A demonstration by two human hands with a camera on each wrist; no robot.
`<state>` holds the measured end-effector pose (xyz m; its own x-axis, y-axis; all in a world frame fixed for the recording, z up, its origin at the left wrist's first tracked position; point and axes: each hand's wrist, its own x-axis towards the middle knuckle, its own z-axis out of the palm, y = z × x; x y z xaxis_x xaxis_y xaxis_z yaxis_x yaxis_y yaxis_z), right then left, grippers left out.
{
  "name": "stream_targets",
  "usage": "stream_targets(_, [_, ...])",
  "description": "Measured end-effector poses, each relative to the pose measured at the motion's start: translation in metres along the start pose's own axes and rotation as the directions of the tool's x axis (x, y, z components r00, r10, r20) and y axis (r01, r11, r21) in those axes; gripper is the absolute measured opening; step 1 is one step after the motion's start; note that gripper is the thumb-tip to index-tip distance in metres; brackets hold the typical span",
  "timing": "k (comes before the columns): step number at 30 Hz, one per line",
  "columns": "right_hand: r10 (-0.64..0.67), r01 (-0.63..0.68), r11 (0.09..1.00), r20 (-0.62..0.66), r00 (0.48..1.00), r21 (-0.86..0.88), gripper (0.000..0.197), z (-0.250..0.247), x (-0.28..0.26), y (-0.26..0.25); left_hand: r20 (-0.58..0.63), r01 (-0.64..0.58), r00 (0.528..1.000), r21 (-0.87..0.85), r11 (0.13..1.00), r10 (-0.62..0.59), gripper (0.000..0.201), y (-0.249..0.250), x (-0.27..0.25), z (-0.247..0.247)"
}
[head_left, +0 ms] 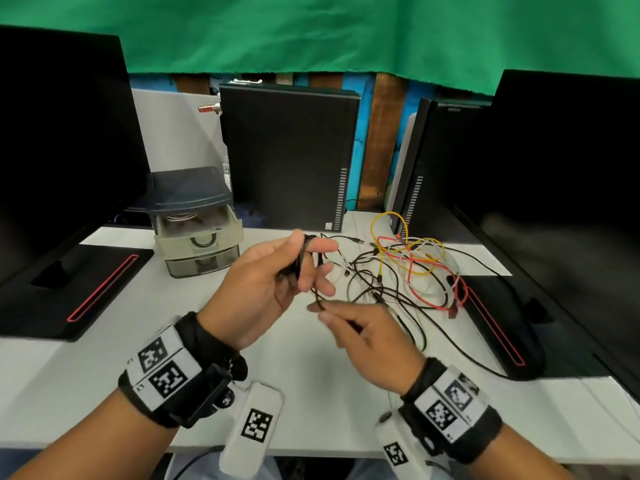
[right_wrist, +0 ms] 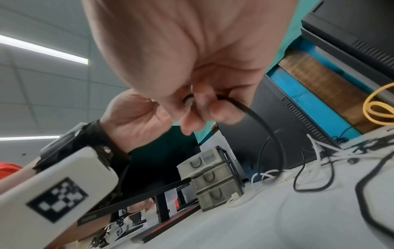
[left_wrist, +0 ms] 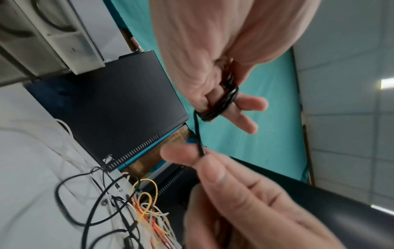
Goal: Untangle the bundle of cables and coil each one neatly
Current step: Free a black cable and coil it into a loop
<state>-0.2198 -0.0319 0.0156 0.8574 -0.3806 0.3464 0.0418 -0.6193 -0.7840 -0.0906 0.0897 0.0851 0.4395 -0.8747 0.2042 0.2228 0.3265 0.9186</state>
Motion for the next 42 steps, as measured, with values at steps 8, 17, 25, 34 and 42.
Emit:
stream_targets(8, [-0.056,0.131,0.932,0.221,0.974,-0.338,0.025,-0.013,-0.006,-0.011,-0.091,-0.1,0.94,0.849,0.519,0.329,0.04,-0.024,0.014,-0.028])
stream_targets(17, [-0.148,0.133,0.966,-0.052,0.988,-0.224,0.021,-0.064,0.007,-0.029,0.086,0.017,0.986,0.803,0.595,-0.143,0.052,-0.032,0.004,-0.01])
stream_targets(25, [-0.019,0.016,1.0,-0.178,0.984,-0.017,0.019,-0.051,0.014,0.008,0.111,0.103,0.985,0.238,0.966,-0.133,0.047,0.002,-0.006,0.006])
stream_targets(34, [-0.09,0.154,0.929,0.198,0.976,-0.336,0.047,0.002,-0.007,0.005,-0.205,-0.051,0.978,-0.027,0.998,0.045,0.044,0.014,0.007,-0.014])
stream_targets(42, [-0.147,0.246,0.912,0.298,0.943,-0.328,0.038,-0.016,-0.015,-0.043,-0.048,-0.172,0.952,0.729,0.663,0.301,0.045,-0.02,0.008,-0.016])
